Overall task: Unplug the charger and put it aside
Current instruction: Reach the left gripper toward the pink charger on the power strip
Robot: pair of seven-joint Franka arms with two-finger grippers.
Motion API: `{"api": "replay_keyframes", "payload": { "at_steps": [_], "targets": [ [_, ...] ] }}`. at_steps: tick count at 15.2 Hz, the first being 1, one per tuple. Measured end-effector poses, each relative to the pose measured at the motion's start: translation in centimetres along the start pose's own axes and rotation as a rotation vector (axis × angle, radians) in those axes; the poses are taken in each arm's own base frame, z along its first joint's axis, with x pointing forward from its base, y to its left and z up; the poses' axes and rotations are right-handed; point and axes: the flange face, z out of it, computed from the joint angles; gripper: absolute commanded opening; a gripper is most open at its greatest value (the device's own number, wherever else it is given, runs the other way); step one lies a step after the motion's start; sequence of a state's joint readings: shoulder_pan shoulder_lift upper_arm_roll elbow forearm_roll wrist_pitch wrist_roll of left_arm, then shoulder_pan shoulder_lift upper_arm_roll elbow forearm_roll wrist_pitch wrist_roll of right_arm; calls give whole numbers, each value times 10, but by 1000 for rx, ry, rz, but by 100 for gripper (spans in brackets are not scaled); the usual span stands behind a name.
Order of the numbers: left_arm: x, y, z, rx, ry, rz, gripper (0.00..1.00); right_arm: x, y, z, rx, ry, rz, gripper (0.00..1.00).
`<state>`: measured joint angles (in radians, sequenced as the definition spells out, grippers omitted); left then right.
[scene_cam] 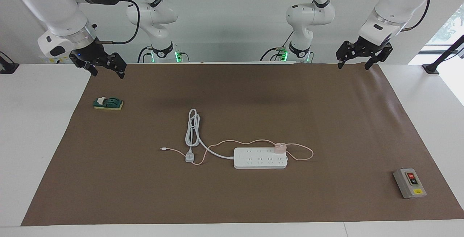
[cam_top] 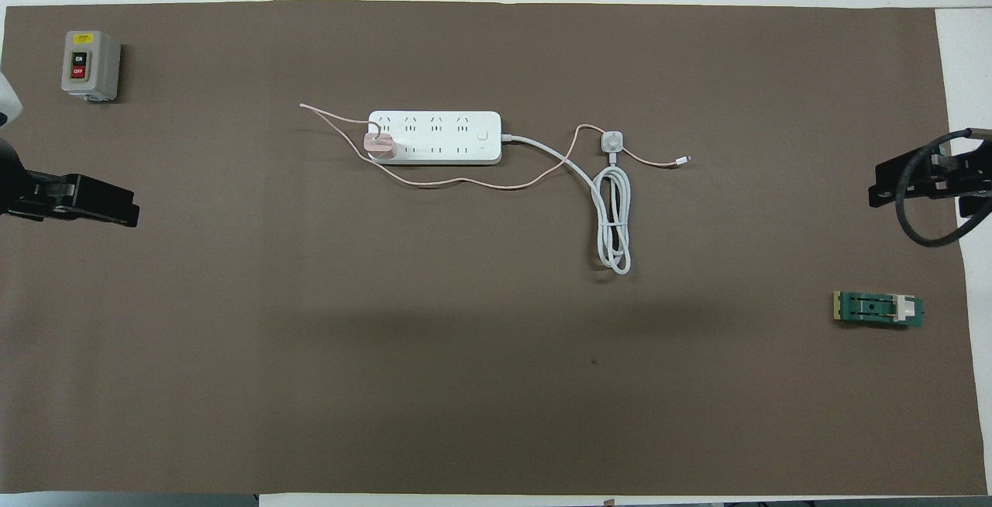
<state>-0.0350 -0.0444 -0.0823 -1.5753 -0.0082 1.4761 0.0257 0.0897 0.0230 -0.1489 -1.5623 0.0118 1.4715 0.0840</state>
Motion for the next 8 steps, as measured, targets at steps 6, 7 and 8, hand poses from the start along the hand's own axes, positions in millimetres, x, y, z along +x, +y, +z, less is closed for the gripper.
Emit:
{"api": "replay_keyframes", "payload": {
  "at_steps": [6,7,8],
  "targets": [
    [-1,-2,-1,0,2,-16,100,0,0,0,0,0,0,100],
    [-1,-2,-1,0,2,-27,100,0,0,0,0,0,0,100],
    [-1,-2,-1,0,2,-55,100,0,0,0,0,0,0,100]
  ]
}}
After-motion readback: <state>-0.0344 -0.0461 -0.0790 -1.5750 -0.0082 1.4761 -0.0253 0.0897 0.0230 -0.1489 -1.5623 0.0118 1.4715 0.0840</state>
